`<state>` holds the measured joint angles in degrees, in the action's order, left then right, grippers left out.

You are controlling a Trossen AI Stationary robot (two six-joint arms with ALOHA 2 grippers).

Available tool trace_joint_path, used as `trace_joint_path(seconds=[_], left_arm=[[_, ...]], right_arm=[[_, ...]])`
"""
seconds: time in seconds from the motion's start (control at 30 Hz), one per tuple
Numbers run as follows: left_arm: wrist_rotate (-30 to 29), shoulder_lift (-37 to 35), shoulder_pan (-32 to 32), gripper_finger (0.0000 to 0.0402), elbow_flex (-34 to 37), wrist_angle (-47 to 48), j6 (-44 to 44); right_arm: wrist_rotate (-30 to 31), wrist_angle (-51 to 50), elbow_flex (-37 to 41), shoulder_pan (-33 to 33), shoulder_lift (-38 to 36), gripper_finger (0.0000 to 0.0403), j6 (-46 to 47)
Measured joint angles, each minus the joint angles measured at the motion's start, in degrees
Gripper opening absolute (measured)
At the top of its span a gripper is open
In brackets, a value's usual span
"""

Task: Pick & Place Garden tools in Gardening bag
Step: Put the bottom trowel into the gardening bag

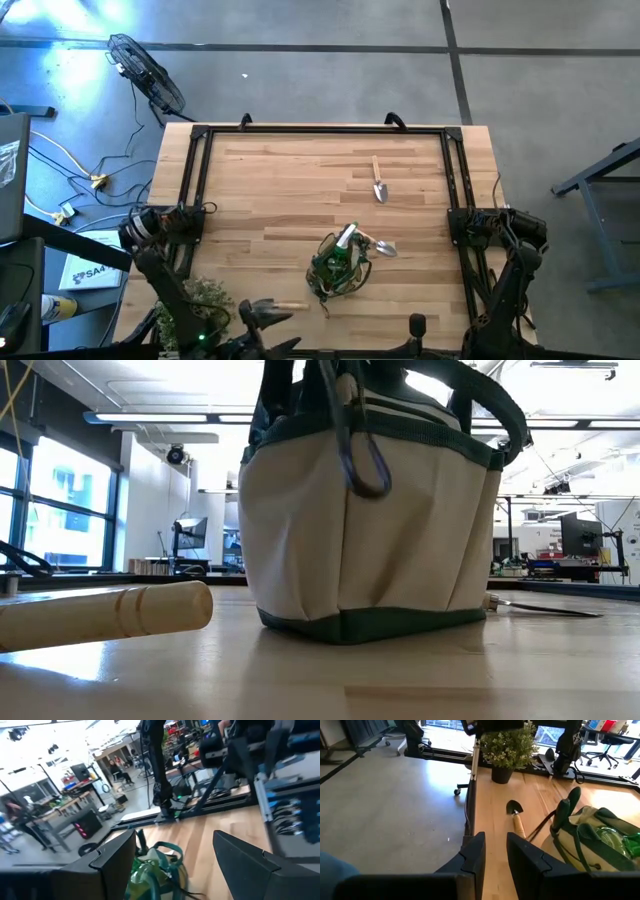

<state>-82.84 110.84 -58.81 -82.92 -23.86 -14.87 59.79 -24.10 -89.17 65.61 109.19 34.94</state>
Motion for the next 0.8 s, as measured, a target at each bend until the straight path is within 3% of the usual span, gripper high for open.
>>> trace_joint_path(seconds=[0.1, 0.17, 0.4, 0.47, 0.57, 0.8], left_arm=[[0.7, -0.6, -0.8, 0.0258, 0.0, 0.6, 2.5], [4.3, -1.5, -1.3, 0.0258, 0.0, 4.3, 8.1], [31.5, -4.0, 1.1, 0.0258, 0.0, 36.6, 50.3], [39.2, -3.9, 2.9, 0.0258, 0.1, 43.3, 56.4], [47.9, -3.4, 5.8, 0.0258, 0.0, 48.1, 58.9], [55.7, -3.3, 11.2, 0.0258, 0.0, 54.3, 46.8]], right_arm=[[0.0, -0.1, 0.0, 0.0, 0.0, 0.0069, 1.2], [0.0, -0.1, 0.0, 0.0, 0.0, 0.0069, 1.7], [-0.2, -1.7, 0.0, 0.0, 0.0, 0.0069, 4.5], [-0.2, -1.9, 0.0, -0.1, 0.0, 0.0069, 4.5], [-0.2, -2.3, 0.0, -0.2, 0.0, 0.0069, 4.4], [-0.2, -2.5, 0.3, -0.9, 0.0, 0.0069, 4.5]])
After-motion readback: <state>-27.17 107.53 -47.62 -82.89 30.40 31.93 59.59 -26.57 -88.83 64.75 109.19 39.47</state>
